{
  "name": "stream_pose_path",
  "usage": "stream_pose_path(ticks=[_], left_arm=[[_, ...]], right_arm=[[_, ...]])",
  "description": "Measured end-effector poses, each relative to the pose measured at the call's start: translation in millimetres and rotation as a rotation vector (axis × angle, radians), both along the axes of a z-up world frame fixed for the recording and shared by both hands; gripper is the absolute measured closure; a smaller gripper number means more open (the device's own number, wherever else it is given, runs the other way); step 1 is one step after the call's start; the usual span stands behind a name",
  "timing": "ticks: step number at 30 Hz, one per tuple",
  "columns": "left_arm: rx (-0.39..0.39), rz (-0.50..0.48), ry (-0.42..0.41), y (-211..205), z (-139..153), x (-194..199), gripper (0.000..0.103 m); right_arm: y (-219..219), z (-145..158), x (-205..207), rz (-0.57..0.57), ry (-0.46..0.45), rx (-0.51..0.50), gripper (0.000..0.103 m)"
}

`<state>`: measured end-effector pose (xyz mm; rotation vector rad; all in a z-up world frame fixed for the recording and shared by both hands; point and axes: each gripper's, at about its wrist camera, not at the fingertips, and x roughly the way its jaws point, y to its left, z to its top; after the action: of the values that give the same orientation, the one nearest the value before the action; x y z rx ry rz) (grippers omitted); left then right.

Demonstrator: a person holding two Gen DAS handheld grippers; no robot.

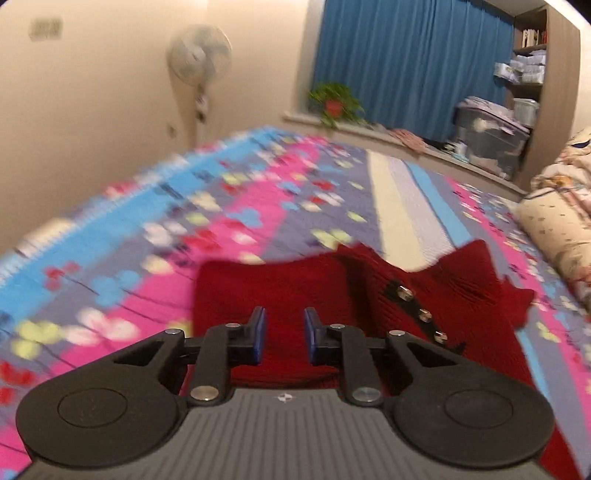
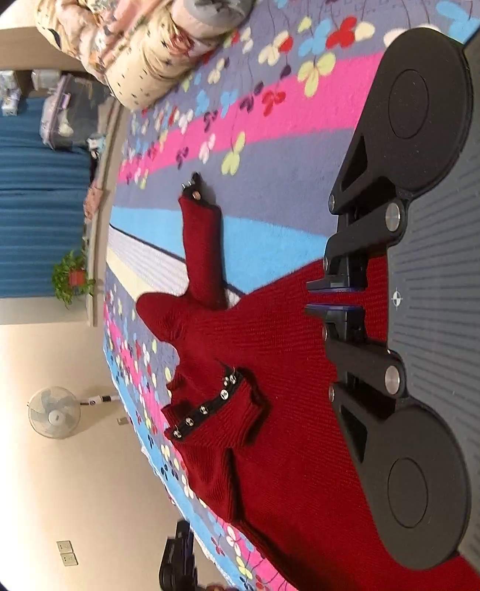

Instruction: Fold small clothes

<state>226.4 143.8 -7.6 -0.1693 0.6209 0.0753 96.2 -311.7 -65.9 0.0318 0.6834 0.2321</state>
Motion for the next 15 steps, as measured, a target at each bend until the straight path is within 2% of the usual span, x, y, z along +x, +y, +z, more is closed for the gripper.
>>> stream_pose_path(ticks=[2, 3, 4, 5, 7, 9, 12, 14, 15], left_arm=[[-0.074, -0.059, 0.039, -5, -13, 10, 0.078], [-0.107, -0.094, 0.050, -9, -18, 15, 0.074], [-0.142, -0.134, 0.061, -14, -24, 19, 0.064], [-0.173, -0.180, 0.075, -22, -31, 23, 0.058], [-0.203, -0.243, 0.085, -39, -41, 26, 0.038], [-0.219, -0.260, 0.087, -52, -51, 29, 0.029], [-0.236, -0.259, 0.115, -64, -67, 39, 0.028], [-0.217, -0.240, 0.127, -71, -77, 44, 0.033], [-0.210, -0.237, 0.133, -73, -81, 45, 0.055]], right_arm=[[5, -5, 5, 0.015, 0.027, 0.010, 0.097], [8, -7, 7, 0.028, 0.038, 0.011, 0.097], [11, -8, 9, 0.042, 0.045, 0.010, 0.097], [14, -9, 11, 0.057, 0.052, 0.006, 0.096], [20, -13, 14, 0.085, 0.067, -0.006, 0.096], [25, -17, 16, 0.103, 0.085, -0.022, 0.095], [30, -20, 16, 0.129, 0.098, -0.034, 0.095], [30, -20, 15, 0.137, 0.097, -0.042, 0.095], [30, -21, 15, 0.138, 0.098, -0.044, 0.095]])
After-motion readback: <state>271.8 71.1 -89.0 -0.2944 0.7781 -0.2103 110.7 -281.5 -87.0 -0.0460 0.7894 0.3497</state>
